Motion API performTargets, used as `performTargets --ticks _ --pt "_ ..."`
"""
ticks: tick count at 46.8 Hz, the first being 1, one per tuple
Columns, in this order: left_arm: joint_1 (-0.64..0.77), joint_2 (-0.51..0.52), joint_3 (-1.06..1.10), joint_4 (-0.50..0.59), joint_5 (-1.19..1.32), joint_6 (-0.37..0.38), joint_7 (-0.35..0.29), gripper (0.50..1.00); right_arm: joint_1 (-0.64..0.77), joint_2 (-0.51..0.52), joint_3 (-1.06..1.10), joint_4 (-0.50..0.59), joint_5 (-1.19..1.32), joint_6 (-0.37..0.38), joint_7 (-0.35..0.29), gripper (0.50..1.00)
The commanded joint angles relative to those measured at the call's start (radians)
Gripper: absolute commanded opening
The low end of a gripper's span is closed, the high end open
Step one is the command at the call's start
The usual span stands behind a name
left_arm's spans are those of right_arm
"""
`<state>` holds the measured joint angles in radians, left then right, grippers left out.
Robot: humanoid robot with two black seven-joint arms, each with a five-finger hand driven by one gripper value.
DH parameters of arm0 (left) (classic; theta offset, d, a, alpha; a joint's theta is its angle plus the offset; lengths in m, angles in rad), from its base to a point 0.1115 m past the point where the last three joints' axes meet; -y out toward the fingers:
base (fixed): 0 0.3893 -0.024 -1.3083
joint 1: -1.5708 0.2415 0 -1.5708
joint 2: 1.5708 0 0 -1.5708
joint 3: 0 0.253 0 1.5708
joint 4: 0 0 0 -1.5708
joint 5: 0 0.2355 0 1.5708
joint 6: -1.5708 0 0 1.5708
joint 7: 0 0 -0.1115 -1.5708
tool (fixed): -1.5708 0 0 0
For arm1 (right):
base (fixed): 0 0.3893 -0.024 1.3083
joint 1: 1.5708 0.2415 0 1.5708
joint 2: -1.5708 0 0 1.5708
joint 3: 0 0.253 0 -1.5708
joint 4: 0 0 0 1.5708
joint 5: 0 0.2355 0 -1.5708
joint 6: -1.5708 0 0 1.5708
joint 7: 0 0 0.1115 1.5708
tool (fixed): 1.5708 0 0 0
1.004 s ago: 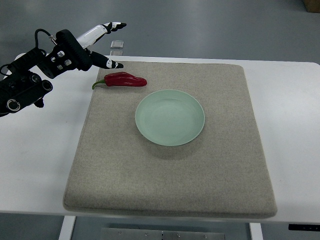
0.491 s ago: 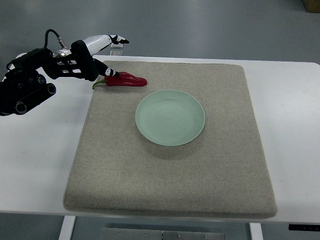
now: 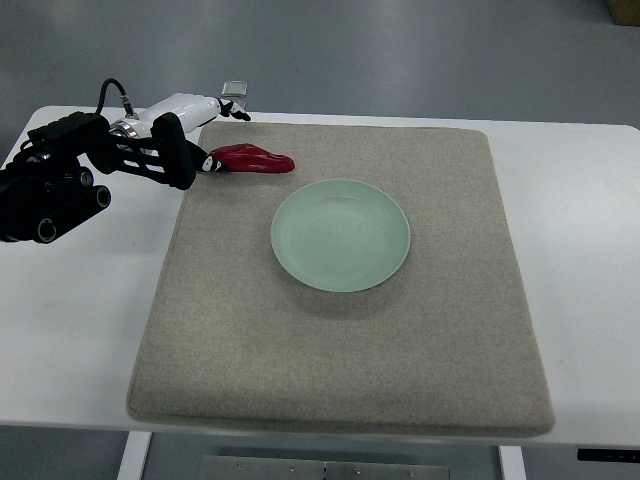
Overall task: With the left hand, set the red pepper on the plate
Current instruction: 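Close the left hand fingers around the red pepper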
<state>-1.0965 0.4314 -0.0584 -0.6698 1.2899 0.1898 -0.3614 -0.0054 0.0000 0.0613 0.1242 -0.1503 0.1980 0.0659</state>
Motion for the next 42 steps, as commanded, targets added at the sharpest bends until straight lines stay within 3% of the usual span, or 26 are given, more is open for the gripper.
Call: performTargets --ticks 1,22,42 --pt "0.001 -0.02 0.003 0.022 0.0 0.0 0.001 0.821 0.001 0.0 0.0 0.0 0.0 0.0 0.0 0.932" --pt "0.0 -0.043 0.045 0.052 0.0 0.002 -0.001 0.748 0.001 0.0 0.0 0.0 0.0 0.0 0.0 0.932" --pt "0.001 -0.089 0.069 0.121 -0.001 0.033 -0.002 0.748 -0.001 0.0 0.0 0.0 0.0 0.0 0.0 0.932"
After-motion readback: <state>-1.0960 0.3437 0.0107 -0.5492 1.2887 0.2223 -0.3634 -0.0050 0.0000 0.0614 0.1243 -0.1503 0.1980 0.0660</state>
